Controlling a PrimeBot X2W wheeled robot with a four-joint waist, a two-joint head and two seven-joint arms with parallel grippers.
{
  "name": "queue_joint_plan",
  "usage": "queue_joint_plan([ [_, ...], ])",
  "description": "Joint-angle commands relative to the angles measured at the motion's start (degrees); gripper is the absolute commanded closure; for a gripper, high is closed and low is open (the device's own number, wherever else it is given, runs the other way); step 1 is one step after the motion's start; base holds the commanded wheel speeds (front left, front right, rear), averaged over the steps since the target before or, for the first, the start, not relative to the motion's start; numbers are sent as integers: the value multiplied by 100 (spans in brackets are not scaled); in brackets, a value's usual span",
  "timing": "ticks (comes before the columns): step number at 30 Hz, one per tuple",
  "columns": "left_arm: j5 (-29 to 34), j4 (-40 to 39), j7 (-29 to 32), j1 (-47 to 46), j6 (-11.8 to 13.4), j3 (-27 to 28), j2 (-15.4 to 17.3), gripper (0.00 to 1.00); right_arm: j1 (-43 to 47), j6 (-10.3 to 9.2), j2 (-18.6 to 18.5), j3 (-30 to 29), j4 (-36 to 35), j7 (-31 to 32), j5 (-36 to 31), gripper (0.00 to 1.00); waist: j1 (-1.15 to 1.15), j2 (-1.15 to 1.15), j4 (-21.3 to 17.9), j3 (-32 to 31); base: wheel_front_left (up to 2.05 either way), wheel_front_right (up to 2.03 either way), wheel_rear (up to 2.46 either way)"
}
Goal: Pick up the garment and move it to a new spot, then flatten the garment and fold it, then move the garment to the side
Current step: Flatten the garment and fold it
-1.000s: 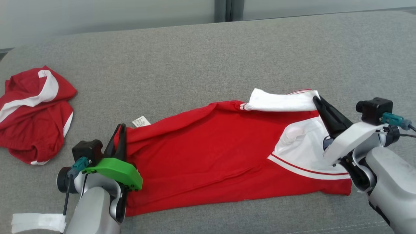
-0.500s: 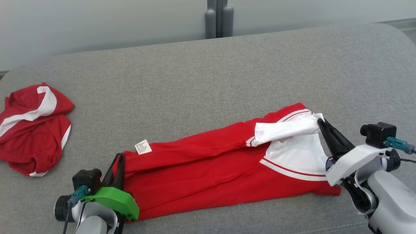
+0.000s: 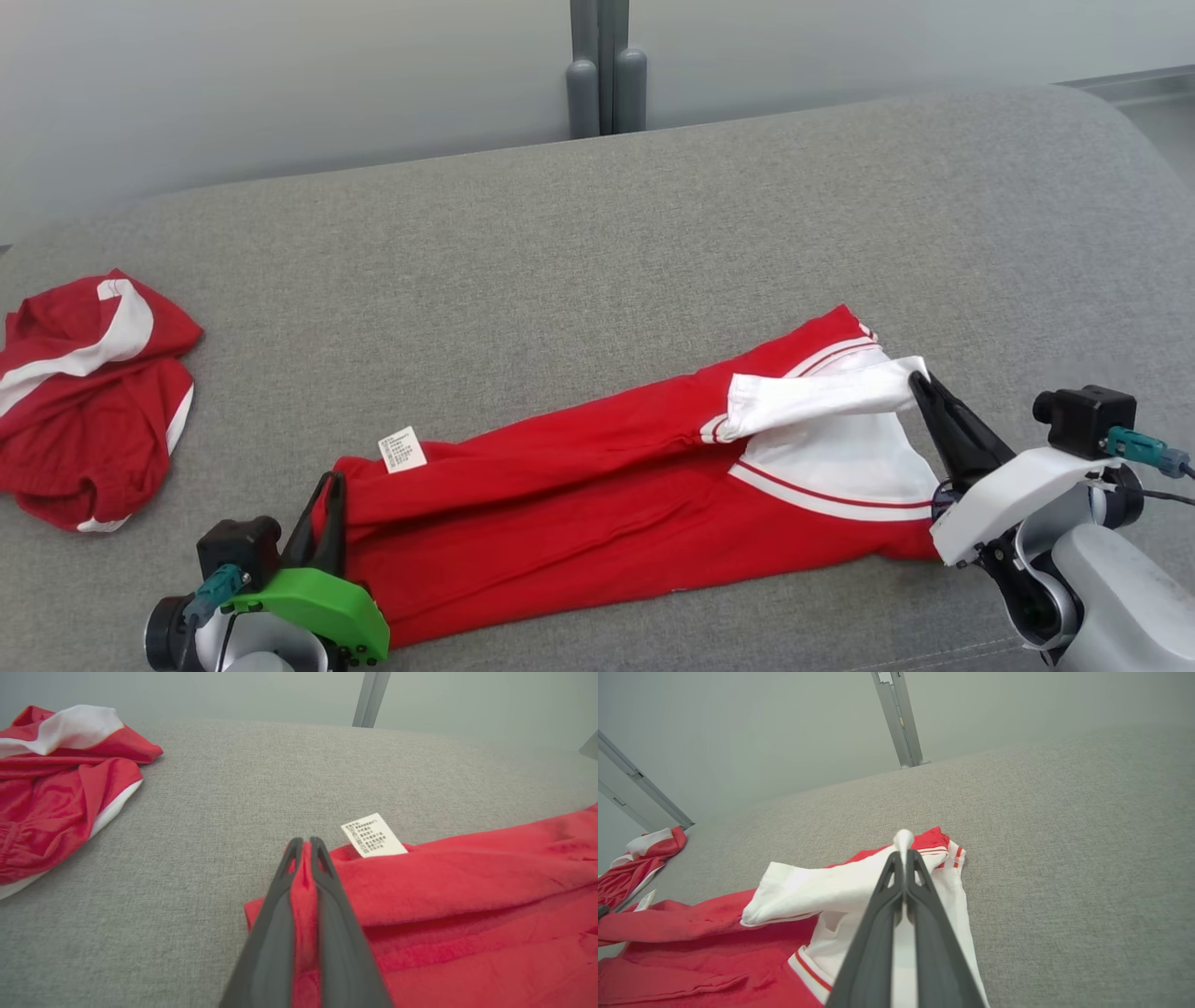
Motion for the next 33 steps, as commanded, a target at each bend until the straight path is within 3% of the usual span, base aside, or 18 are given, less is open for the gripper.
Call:
queue_joint_plan([
  [1,26,-41,4,98,-15,36,24,100,98,-9,10,-43,-16,19,-19,100,0,0,-9,-24,0,0,0],
  [4,48,-36,4,169,-15,55,13,100,185,-9,25,-59,-19,46,-24,100,0,0,-12,-46,0,0,0],
  [5,38,13,4,198,-15,67,6,95,207,-9,31,-60,3,70,-21,100,0,0,-14,-53,0,0,0],
  [6,51,21,4,199,-15,85,0,54,238,-9,27,-53,48,136,-37,100,0,0,-15,-60,0,0,0],
  [7,74,27,4,201,-15,115,-4,0,269,-9,26,-42,85,168,-62,97,0,0,-15,-69,0,0,0],
  [8,104,33,4,224,-15,148,-16,0,296,-9,39,-53,141,223,-59,35,0,0,-12,-79,0,0,0],
  [9,143,33,4,260,-15,186,-29,0,311,-9,47,-72,186,242,-63,0,0,0,-10,-90,0,0,0],
  [22,635,-831,3,869,292,755,-209,0,580,-8,209,-552,276,-79,-440,0,0,0,179,-285,0,0,0],
  [33,380,-1071,4,1129,303,589,-236,0,492,-8,392,88,60,50,-641,0,0,0,702,-335,0,0,0],
])
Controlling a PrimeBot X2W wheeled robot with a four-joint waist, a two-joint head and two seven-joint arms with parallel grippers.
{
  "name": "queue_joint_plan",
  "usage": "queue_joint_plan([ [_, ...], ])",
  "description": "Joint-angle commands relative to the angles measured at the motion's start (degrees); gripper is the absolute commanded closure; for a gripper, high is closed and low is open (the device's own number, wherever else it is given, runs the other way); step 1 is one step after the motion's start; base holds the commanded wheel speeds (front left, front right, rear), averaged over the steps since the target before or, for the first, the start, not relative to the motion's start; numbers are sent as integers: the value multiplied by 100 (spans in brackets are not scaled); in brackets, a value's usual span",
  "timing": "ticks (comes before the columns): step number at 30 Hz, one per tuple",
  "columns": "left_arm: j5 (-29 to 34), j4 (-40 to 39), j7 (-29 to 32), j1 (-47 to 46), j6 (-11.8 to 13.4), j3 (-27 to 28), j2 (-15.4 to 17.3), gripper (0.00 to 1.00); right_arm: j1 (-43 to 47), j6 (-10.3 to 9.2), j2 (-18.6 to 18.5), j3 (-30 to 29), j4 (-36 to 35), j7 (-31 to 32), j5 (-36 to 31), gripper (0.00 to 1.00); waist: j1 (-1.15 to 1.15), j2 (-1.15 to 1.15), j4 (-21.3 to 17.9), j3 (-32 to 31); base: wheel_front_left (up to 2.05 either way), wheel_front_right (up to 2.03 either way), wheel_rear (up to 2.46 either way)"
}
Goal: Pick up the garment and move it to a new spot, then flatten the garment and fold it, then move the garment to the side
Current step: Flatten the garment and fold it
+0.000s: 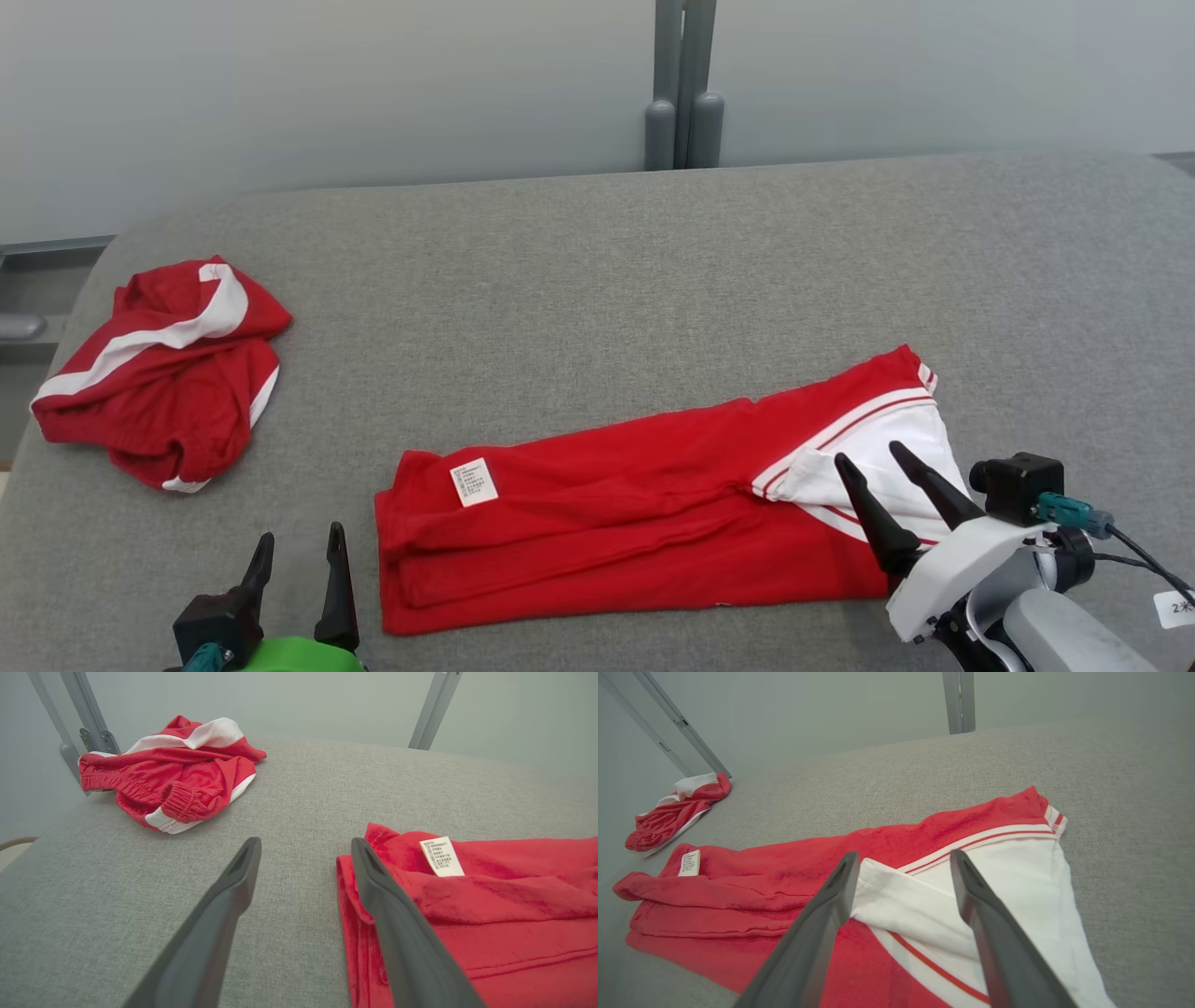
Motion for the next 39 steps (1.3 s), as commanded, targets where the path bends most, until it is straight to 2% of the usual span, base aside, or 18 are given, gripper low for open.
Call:
queue_joint_plan([
  [1,-54,-11,4,99,31,-29,16,0,-64,-7,-7,118,-30,38,-31,0,0,0,201,-1,0,0,0],
  [11,-166,-57,4,130,97,-127,15,0,-364,-7,-124,636,146,254,-77,0,0,0,510,73,0,0,0],
  [14,-201,-57,4,145,118,-142,15,0,-443,-7,-155,684,216,314,-74,9,0,0,533,102,0,0,0],
  [18,-249,-56,4,127,145,-178,15,0,-528,-7,-185,720,320,472,-101,15,0,0,541,143,0,0,0],
  [19,-260,-53,4,114,143,-182,15,0,-536,-7,-196,748,329,507,-122,18,0,0,541,154,0,0,0],
  [21,-289,-50,4,88,148,-194,15,0,-540,-7,-193,765,359,570,-92,33,0,0,536,173,0,0,0],
  [22,-293,-52,4,75,154,-197,15,0,-559,-7,-196,774,362,576,-113,38,0,0,532,184,0,0,0],
  [23,-297,-53,4,60,149,-201,15,0,-571,-7,-192,778,379,608,-119,50,0,0,528,193,0,0,0],
  [24,-309,-51,4,46,153,-209,15,0,-583,-7,-187,787,393,622,-127,52,0,0,525,205,0,0,0],
  [26,-328,-48,4,14,162,-213,15,0,-603,-7,-175,804,426,664,-134,75,0,0,521,225,0,0,0],
  [27,-328,-48,4,14,162,-213,15,0,-603,-7,-175,804,426,664,-134,75,0,0,521,225,0,0,0],
  [28,-337,-43,4,1,164,-216,15,0,-608,-7,-170,813,438,674,-147,94,0,0,521,233,0,0,0],
  [29,-345,-40,4,-12,161,-217,14,0,-606,-7,-154,822,440,679,-134,100,0,0,520,240,0,0,0],
  [39,-385,-60,4,3,163,-187,14,0,-245,-7,-87,707,293,284,-55,100,0,0,438,254,0,0,0],
])
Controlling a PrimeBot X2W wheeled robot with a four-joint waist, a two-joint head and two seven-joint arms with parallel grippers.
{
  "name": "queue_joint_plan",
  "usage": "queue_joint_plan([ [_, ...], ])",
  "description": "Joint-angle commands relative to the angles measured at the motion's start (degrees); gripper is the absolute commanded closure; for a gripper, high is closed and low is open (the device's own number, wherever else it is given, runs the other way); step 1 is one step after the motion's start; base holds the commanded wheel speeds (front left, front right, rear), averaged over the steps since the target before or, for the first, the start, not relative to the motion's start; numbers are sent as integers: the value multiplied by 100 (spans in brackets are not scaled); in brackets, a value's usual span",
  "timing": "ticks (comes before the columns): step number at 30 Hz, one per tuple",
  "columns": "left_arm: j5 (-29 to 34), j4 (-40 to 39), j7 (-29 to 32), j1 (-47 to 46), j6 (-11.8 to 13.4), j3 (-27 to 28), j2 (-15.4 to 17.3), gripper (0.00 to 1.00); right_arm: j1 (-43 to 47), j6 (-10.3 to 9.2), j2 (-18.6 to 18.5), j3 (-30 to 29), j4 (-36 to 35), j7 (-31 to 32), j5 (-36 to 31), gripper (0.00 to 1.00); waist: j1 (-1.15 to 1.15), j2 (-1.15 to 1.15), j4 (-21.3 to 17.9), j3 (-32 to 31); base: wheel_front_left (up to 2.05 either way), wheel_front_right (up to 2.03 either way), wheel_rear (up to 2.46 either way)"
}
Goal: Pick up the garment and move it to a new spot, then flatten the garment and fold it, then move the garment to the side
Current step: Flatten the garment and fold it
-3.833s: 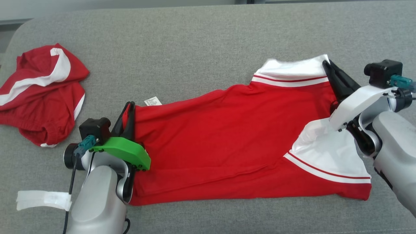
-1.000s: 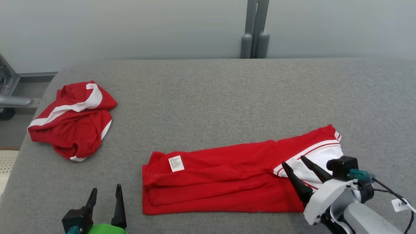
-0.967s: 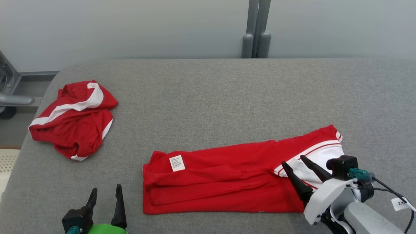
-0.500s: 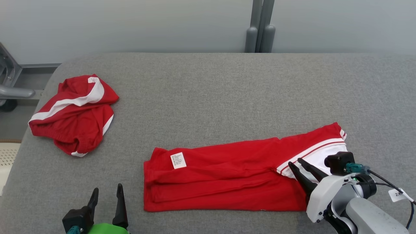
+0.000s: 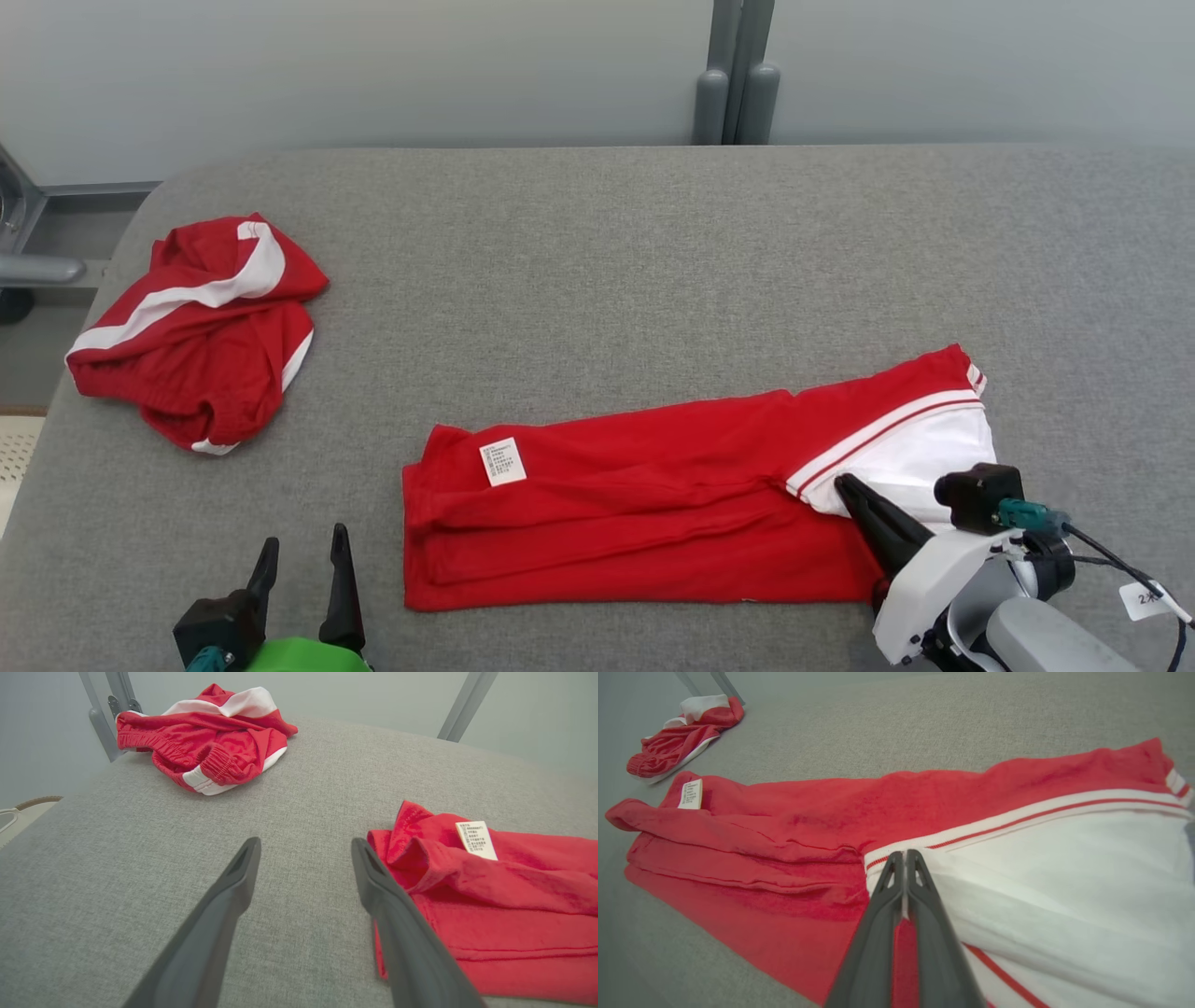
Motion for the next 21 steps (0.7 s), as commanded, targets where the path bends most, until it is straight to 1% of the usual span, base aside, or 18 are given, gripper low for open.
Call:
queue_joint_plan([
  [1,-35,-35,4,-32,13,18,15,0,103,-7,21,-26,-45,-78,1,100,0,0,-49,-12,0,0,0],
  [6,-30,-39,4,-51,-52,55,15,0,341,-7,132,-21,-164,-246,-7,100,0,0,-197,-30,0,0,0],
  [7,-26,-39,4,-57,-48,58,15,0,380,-7,149,-13,-183,-277,-19,90,0,0,-225,-33,0,0,0],
  [8,-25,-38,3,-61,-50,66,15,0,428,-7,181,-17,-186,-286,9,86,0,0,-252,-36,0,0,0],
  [9,-28,-41,4,-67,-61,63,16,0,469,-7,199,-24,-170,-305,13,71,0,0,-278,-38,0,0,0],
  [10,-29,-42,4,-73,-72,61,15,0,497,-7,213,-40,-144,-319,15,32,0,0,-300,-40,0,0,0],
  [11,-30,-38,4,-78,-66,60,15,0,521,-7,227,-33,-137,-319,11,0,0,0,-319,-42,0,0,0],
  [14,-42,-28,4,-85,-79,48,16,0,650,-7,230,-49,-212,-394,-56,0,0,0,-364,-52,0,0,0],
  [21,-54,-14,4,-40,-94,68,15,0,991,-7,154,-415,-476,-497,-169,0,0,0,-409,-77,0,0,0],
])
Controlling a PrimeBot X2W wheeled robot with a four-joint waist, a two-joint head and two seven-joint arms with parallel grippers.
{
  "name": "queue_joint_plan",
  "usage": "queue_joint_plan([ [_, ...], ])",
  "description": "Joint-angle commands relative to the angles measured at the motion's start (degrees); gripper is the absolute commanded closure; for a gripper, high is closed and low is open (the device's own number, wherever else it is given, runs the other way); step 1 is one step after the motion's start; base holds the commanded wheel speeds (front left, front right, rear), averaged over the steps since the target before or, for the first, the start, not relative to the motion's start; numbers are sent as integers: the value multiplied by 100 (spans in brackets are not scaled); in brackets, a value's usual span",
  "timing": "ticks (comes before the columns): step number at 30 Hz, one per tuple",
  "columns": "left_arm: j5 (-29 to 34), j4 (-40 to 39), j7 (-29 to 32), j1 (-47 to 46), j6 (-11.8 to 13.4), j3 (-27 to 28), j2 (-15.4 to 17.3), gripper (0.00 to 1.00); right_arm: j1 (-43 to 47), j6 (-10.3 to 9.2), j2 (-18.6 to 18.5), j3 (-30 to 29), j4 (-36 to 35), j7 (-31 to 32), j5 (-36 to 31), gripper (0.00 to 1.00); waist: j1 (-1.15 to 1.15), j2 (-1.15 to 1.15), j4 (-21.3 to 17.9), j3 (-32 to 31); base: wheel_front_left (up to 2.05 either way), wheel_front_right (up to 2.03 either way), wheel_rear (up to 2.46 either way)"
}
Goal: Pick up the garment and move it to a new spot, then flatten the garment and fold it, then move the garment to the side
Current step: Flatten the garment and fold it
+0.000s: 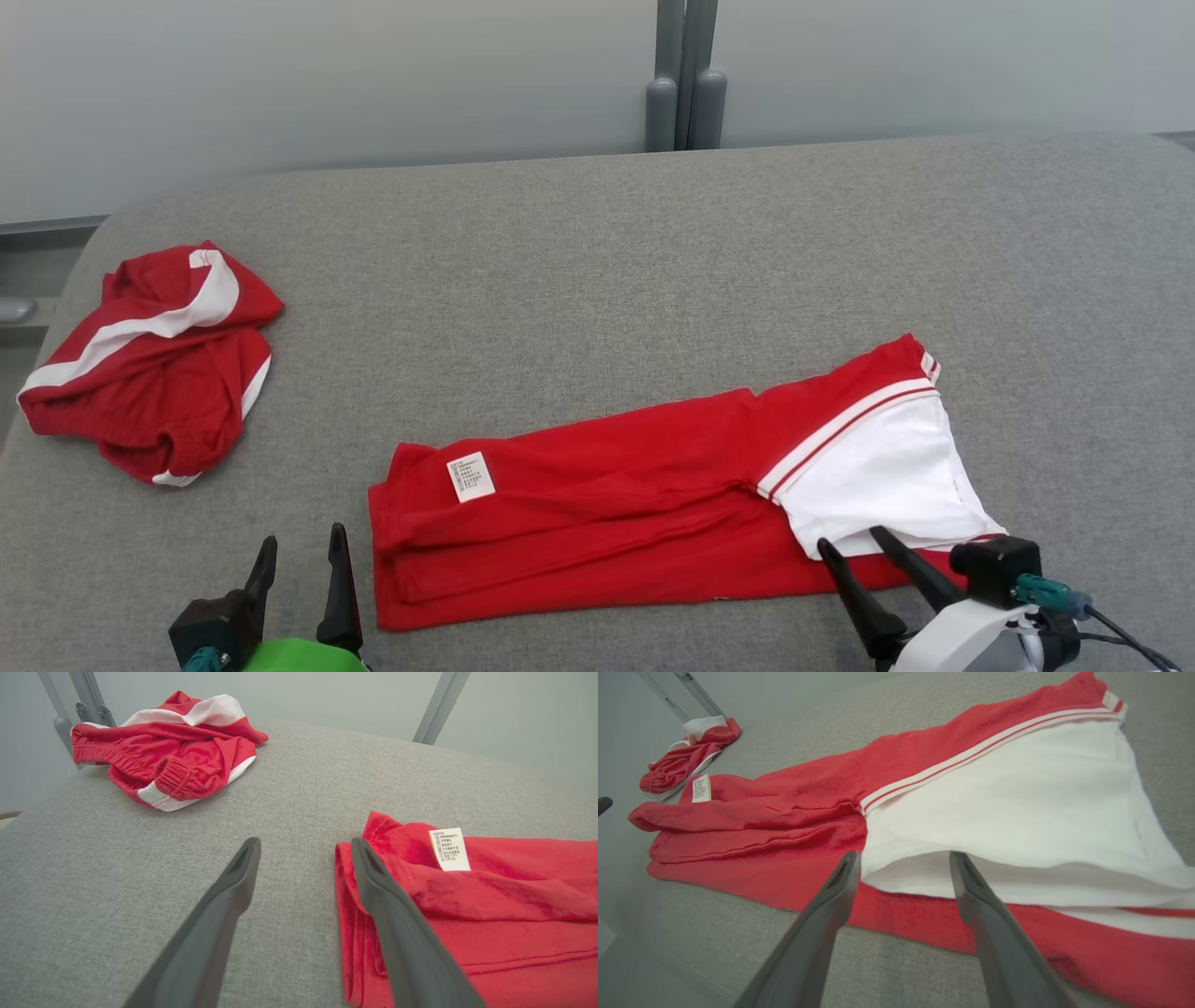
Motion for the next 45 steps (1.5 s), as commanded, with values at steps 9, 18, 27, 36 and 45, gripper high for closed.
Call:
queue_joint_plan([
  [9,49,-75,4,-39,-4,-36,15,0,-109,-6,73,-1090,-364,-48,-467,0,0,0,-56,4,0,0,0],
  [18,268,-334,3,-110,60,-132,16,0,-252,-6,180,-1901,-33,-45,-951,0,0,0,52,30,0,0,0],
  [27,343,-457,4,-140,25,-216,15,0,-526,-6,279,-2430,609,-47,-1255,0,0,0,217,105,0,0,0],
  [36,436,-559,4,-221,-40,-256,15,0,-697,-6,309,-2725,1153,-47,-1329,0,0,0,360,298,0,0,0],
  [45,497,-753,4,-368,-82,-398,15,0,-1007,-6,358,-2557,1620,-47,-1111,0,0,0,495,531,0,0,0],
])
